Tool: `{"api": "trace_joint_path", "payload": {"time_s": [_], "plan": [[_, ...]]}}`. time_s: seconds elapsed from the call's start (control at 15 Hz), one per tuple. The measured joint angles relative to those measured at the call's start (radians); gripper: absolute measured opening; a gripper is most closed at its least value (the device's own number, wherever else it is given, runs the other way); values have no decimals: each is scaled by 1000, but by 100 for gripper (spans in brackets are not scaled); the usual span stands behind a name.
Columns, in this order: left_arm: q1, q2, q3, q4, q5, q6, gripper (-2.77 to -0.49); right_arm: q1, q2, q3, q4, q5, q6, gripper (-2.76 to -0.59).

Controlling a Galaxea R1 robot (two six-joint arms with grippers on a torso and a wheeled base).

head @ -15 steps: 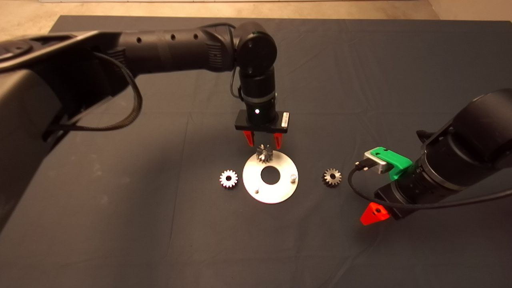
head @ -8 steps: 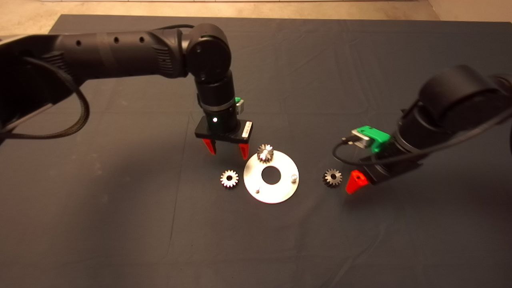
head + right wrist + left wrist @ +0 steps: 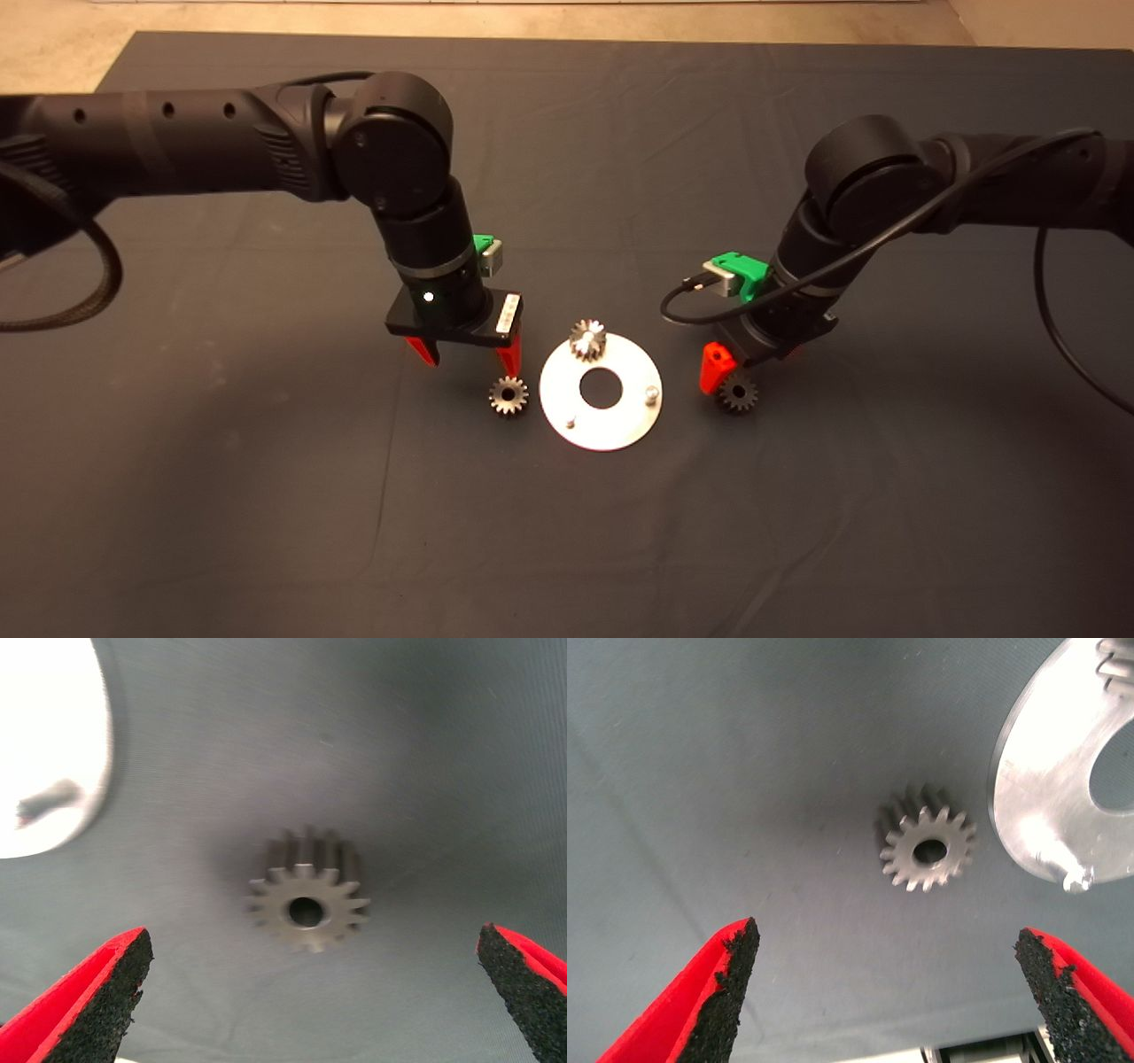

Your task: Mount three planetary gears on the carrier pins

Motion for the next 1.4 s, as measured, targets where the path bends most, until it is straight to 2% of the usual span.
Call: {"api": "trace_joint_path", "payload": {"time_s": [0.07, 0.13, 0.27, 0.33, 0.4, 0.53, 0.73, 0.8, 1.0, 1.07, 1.27, 1.4], "plan": [[13, 0, 3, 19, 0, -1, -122, -7, 0, -6, -1, -5, -2, -62], [30, 0, 11, 51, -1, -1, -122, -12, 1, -8, -1, -7, -3, -62], [66, 0, 37, 120, -3, -1, -122, -18, 10, -8, -1, -7, -6, -62], [80, 0, 48, 141, -3, -5, -122, -18, 16, -8, -1, -4, -7, -62], [88, 0, 53, 145, -4, -6, -122, -18, 17, -8, -1, -3, -7, -62], [87, 0, 52, 151, -5, -9, -122, -21, 17, -8, -1, -5, -7, -62], [87, 1, 38, 151, -7, -58, -122, -26, 17, -8, -1, -4, -7, -62], [87, 3, 31, 151, -17, -87, -122, -27, 17, -8, -2, -4, -7, -62], [87, 4, 16, 151, -78, -169, -122, -32, 17, -8, -2, -4, -7, -62], [89, 7, 8, 151, -93, -185, -122, -35, 17, -8, -2, -4, -7, -62], [135, 26, -19, 152, -103, -212, -122, -34, 17, -8, -2, -5, -7, -62], [138, 31, -19, 152, -104, -214, -122, -34, 19, -8, -2, -3, -7, -62]]}}
